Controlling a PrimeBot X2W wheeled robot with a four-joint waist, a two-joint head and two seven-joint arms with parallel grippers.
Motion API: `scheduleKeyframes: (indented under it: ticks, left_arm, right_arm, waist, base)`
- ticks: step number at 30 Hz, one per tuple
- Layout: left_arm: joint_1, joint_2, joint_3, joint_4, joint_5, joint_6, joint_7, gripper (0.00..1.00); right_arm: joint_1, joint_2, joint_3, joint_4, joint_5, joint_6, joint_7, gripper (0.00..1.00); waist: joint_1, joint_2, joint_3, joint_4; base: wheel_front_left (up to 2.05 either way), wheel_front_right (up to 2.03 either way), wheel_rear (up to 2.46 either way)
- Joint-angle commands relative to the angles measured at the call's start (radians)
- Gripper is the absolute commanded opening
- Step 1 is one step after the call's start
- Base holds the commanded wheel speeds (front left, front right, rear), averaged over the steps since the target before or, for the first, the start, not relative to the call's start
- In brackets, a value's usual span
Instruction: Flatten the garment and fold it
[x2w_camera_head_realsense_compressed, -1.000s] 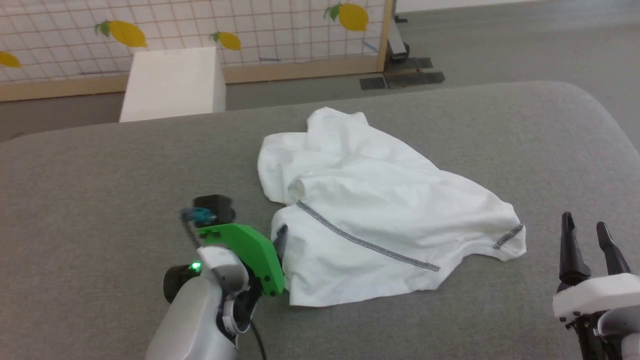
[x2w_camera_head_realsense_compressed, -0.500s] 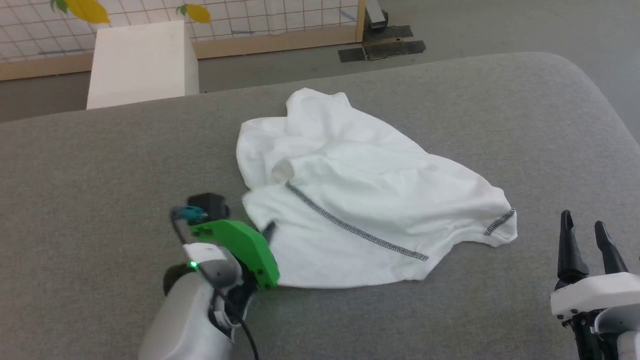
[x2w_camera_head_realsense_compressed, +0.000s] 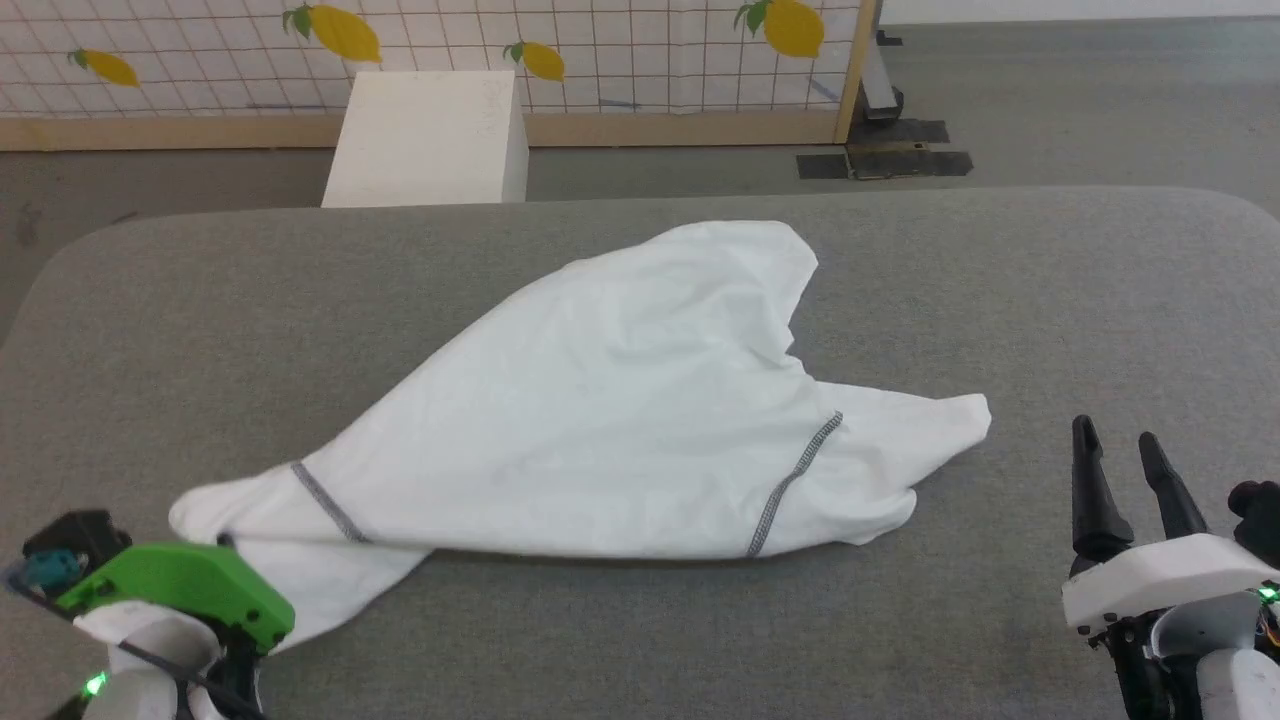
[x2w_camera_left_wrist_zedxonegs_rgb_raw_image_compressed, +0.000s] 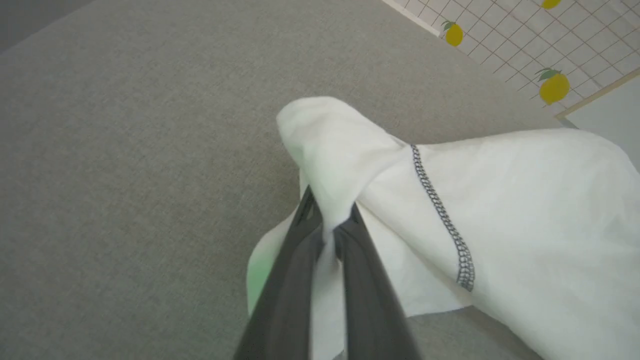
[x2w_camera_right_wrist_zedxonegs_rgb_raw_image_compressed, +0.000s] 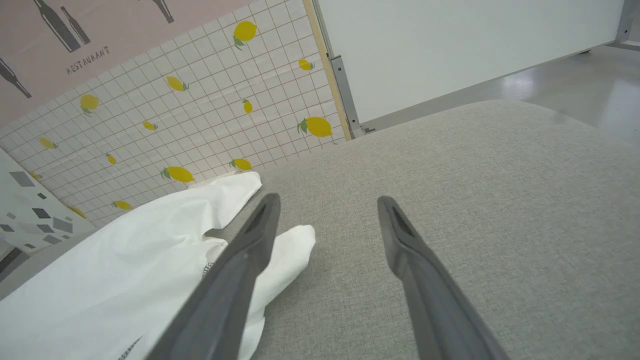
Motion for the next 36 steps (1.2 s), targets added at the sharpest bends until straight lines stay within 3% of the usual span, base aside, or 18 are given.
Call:
scheduleKeyframes:
  ticks: [1,2,3,4,8,11,14,17,24,29,36]
  left_arm:
    - [0.025,-0.012,0.014,0.006,-0.030,0.011,0.010,0.00]
    - [0.034,-0.018,0.019,0.010,-0.042,0.011,0.015,0.02]
    - [0.038,-0.026,0.025,0.010,-0.055,0.007,0.013,0.36]
    - [0.035,-0.040,0.033,0.002,-0.075,-0.004,0.003,1.00]
    - [0.004,-0.032,0.034,-0.054,-0.062,-0.058,-0.089,1.00]
    - [-0.009,0.008,0.019,-0.114,0.033,-0.105,-0.259,1.00]
    - [0.014,0.026,-0.010,-0.152,0.136,-0.127,-0.429,1.00]
    - [0.063,0.016,-0.052,-0.164,0.211,-0.132,-0.513,1.00]
    - [0.106,-0.045,-0.085,-0.150,0.219,-0.161,-0.541,1.00]
    - [0.062,-0.064,-0.102,-0.150,0.238,-0.185,-0.545,1.00]
    - [-0.012,-0.093,-0.115,-0.148,0.256,-0.215,-0.546,1.00]
  right_arm:
    - [0.000,0.000,-0.002,0.004,-0.002,-0.002,0.001,1.00]
    - [0.002,0.000,-0.003,0.004,-0.003,-0.002,0.001,1.00]
    - [0.005,0.000,-0.004,0.005,-0.003,-0.002,0.002,1.00]
    - [0.008,0.000,-0.006,0.004,-0.004,-0.002,0.004,1.00]
    - [0.010,0.000,-0.005,-0.002,-0.013,-0.002,0.016,1.00]
    - [0.003,0.000,-0.001,-0.002,-0.022,-0.002,0.042,1.00]
    - [-0.012,0.000,0.005,0.003,-0.055,-0.002,0.102,1.00]
    - [-0.054,0.000,0.030,0.001,-0.104,-0.002,0.206,1.00]
    - [-0.245,0.000,0.143,0.027,-0.217,-0.002,0.513,1.00]
    - [-0.430,-0.015,0.229,0.143,-0.301,-0.002,0.712,1.00]
    - [-0.575,-0.091,0.352,0.321,-0.390,-0.002,0.889,1.00]
  waist:
    - [0.0000,0.0000,-0.003,0.018]
    - [0.0000,0.0000,-0.004,0.022]
    - [0.0000,0.0000,-0.005,0.026]
    - [0.0000,0.0000,-0.005,0.032]
    - [0.0000,0.0000,-0.008,0.050]
    - [0.0000,0.0000,-0.012,0.055]
    - [0.0000,0.0000,-0.015,0.055]
    - [0.0000,0.0000,-0.010,0.053]
    - [0.0000,0.0000,0.042,0.065]
    - [0.0000,0.0000,0.124,0.095]
    - [0.0000,0.0000,0.220,0.150]
  base:
    - [0.00,0.00,0.00]
    - [0.00,0.00,0.00]
    - [0.00,0.00,0.00]
    - [0.00,0.00,0.00]
    - [0.00,0.00,0.00]
    - [0.00,0.00,0.00]
    - [0.00,0.00,0.00]
    - [0.00,0.00,0.00]
    - [0.00,0.00,0.00]
    - [0.00,0.00,0.00]
    - [0.00,0.00,0.00]
